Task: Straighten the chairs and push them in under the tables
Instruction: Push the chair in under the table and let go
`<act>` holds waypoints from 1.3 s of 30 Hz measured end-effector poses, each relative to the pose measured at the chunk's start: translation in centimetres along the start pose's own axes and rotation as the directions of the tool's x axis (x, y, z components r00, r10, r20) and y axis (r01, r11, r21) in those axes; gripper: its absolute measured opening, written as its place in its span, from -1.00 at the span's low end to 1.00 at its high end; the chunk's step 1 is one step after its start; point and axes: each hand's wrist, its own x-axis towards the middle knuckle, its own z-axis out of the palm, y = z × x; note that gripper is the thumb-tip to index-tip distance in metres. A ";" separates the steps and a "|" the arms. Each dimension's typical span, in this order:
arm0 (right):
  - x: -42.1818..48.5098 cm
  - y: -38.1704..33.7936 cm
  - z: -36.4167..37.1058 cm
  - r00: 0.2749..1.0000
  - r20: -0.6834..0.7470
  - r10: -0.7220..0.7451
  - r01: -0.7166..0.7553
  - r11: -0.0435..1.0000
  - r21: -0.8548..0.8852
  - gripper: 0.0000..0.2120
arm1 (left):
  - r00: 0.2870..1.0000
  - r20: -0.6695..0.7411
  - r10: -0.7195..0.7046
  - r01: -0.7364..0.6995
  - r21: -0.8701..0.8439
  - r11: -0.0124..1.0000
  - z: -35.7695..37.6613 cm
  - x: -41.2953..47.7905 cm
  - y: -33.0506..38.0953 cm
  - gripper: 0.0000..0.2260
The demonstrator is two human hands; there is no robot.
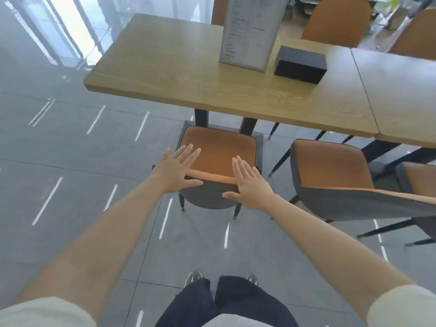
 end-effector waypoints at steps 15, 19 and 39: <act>1.9 1.1 1.1 1.000 -0.024 0.018 -0.019 0.999 -0.047 -0.76 | 0.995 0.063 0.078 -0.078 -0.011 0.997 1.7 2.6 -0.9 -0.67; 0.4 2.5 1.1 0.999 -0.023 0.032 -0.033 0.998 -0.054 -0.74 | 0.990 0.042 0.131 -0.130 -0.026 0.991 2.6 2.4 0.9 -0.66; 1.2 2.9 1.7 0.993 -0.113 0.025 -0.025 1.000 0.000 -0.67 | 0.991 0.009 0.130 -0.131 0.017 0.991 2.1 3.6 0.8 -0.61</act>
